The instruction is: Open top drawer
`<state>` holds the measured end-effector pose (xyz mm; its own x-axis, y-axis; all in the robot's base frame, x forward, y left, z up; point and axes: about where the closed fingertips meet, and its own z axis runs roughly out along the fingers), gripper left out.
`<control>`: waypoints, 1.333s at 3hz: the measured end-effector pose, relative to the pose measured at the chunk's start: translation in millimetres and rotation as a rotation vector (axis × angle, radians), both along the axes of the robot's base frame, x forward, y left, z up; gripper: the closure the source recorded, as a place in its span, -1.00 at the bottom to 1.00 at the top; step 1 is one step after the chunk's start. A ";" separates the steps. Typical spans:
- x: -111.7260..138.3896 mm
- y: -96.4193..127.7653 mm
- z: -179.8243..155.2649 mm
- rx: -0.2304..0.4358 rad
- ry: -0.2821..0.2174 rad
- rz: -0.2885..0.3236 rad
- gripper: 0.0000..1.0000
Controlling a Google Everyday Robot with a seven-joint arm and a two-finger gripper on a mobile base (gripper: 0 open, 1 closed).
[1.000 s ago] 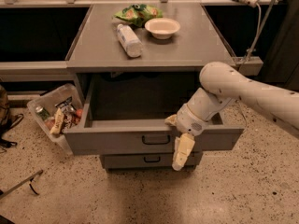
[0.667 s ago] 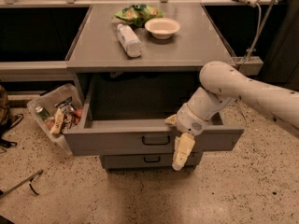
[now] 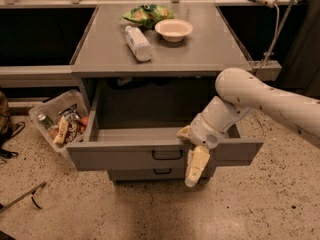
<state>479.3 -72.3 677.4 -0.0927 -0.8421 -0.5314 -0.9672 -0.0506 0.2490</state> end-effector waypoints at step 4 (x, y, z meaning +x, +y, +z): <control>-25.8 6.1 3.1 0.009 0.038 -0.009 -1.00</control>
Offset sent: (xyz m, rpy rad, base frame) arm -0.1491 0.0231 -0.0130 0.0431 0.2230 -0.0649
